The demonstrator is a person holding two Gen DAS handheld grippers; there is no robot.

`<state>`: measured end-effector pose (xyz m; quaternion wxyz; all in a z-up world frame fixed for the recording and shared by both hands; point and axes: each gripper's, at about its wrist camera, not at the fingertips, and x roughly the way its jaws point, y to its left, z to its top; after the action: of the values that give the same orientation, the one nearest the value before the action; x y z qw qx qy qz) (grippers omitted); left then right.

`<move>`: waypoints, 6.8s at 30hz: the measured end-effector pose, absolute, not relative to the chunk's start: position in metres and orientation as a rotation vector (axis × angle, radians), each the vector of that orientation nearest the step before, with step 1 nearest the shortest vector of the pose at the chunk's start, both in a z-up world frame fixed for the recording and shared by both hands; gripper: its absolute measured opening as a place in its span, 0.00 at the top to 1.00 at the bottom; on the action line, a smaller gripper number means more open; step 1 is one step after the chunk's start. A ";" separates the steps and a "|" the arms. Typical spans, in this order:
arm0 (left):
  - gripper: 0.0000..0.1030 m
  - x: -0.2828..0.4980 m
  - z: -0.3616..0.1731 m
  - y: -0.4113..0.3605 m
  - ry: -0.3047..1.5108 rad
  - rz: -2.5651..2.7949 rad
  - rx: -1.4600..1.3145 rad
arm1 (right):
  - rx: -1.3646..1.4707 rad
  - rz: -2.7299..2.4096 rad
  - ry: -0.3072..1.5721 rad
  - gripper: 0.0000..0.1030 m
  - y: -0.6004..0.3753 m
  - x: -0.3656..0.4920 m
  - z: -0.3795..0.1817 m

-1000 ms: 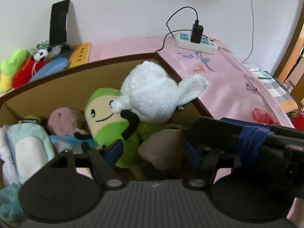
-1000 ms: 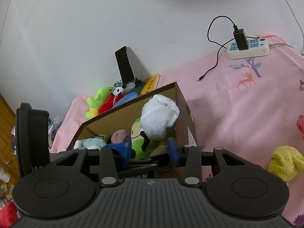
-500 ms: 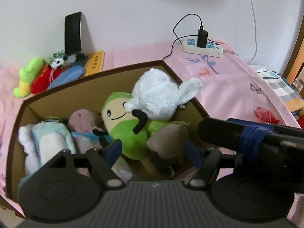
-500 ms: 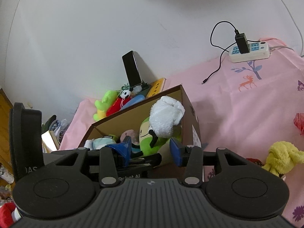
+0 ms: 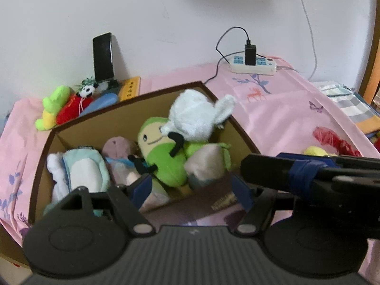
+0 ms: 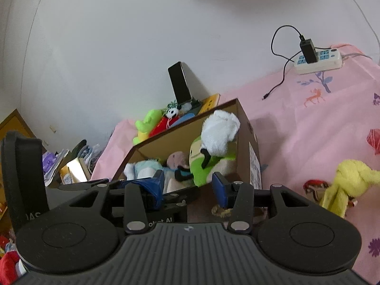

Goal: Organize soft objects
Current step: 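Move the right gripper to the yellow fuzzy plush on the sheet, then grasp the yellow fuzzy plush with the right gripper, then lift the yellow plush and carry it toward the box, then lower the yellow plush into the box and open the right gripper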

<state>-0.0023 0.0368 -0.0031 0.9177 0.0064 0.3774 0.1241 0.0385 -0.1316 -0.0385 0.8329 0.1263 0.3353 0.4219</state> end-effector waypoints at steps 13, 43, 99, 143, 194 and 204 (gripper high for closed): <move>0.27 -0.002 -0.041 -0.029 0.865 0.130 0.059 | 0.236 0.795 0.795 0.72 -0.185 0.041 -0.066; 0.28 0.078 -0.069 -0.103 0.796 -0.158 0.149 | 0.507 0.493 0.928 0.72 -0.274 0.128 -0.091; 0.63 0.034 -0.078 -0.111 0.908 -0.309 0.067 | 0.413 0.585 1.042 0.72 -0.260 0.084 -0.105; 0.63 0.008 0.007 0.083 0.594 -0.042 -0.036 | 0.182 0.843 0.710 0.71 -0.059 0.070 -0.031; 0.40 0.047 -0.050 0.126 0.821 0.061 -0.168 | 0.097 0.761 0.741 0.72 -0.034 0.070 -0.057; 0.40 0.039 -0.033 0.119 0.801 0.116 -0.104 | 0.149 0.740 0.737 0.72 -0.052 0.068 -0.050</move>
<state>0.0389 0.1185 -0.0332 0.9179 -0.0504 0.3896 0.0563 0.0681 -0.0520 -0.0502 0.8641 0.0709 0.3515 0.3531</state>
